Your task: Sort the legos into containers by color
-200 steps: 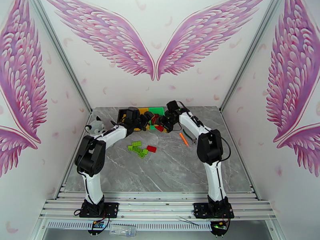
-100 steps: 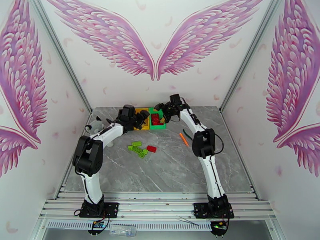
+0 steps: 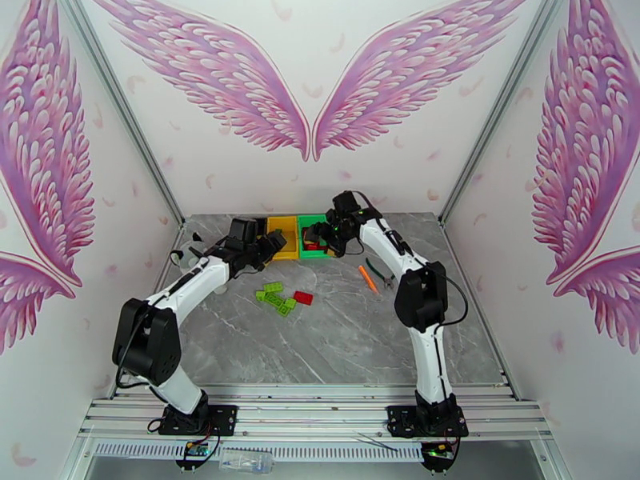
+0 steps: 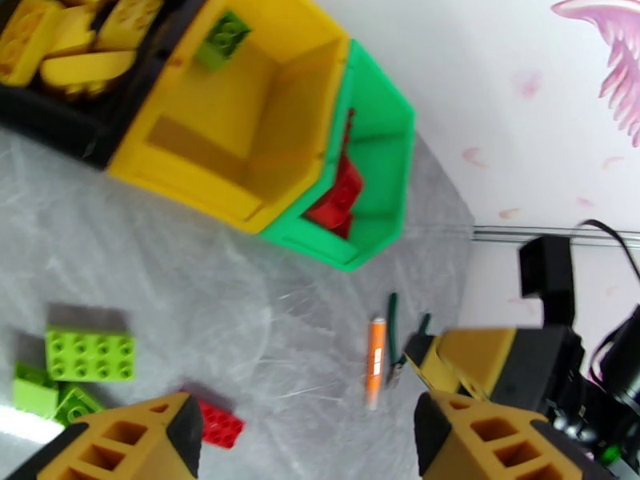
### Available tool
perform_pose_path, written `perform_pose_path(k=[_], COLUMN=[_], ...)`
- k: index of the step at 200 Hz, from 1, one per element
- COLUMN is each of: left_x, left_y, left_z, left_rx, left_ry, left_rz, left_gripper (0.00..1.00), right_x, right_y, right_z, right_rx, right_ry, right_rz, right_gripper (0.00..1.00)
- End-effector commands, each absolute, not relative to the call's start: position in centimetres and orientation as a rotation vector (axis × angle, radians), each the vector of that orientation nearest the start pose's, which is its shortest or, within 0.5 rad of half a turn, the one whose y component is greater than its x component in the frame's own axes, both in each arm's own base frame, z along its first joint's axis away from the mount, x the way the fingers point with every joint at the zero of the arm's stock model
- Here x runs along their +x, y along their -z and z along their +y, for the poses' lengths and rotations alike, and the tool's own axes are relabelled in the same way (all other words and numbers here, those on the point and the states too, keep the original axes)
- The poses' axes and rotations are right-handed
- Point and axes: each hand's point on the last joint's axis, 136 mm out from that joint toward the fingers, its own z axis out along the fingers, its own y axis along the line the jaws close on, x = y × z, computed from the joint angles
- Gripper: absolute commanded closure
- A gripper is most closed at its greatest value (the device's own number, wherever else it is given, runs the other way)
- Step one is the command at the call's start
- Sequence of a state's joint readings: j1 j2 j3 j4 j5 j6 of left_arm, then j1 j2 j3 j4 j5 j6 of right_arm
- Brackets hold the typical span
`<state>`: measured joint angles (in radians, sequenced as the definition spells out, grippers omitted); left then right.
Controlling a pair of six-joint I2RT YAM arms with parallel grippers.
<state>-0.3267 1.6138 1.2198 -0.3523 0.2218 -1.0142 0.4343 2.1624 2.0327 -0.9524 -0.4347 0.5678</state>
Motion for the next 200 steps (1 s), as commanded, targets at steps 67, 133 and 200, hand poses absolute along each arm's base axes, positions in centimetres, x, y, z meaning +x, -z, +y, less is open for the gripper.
perform_pose_path(k=[67, 133, 200], left_x=[33.9, 30.7, 30.8], left_y=[-12.1, -10.4, -11.0], left_z=[-11.7, -10.5, -10.3], left_rx=[-0.940, -1.019, -1.005], left_ry=[0.705, 0.702, 0.689], left_rz=[2.398, 2.386, 2.388], left_gripper=[0.22, 0.20, 0.20], right_x=[32.6, 33.3, 36.5], right_y=[-5.7, -3.8, -3.4], right_z=[27.5, 28.6, 30.8], right_rx=[-0.495, -0.559, -0.601], right_ry=[-0.260, -0.106, -0.093], right_rz=[3.053, 3.045, 3.022], right_gripper=[0.26, 0.29, 0.32])
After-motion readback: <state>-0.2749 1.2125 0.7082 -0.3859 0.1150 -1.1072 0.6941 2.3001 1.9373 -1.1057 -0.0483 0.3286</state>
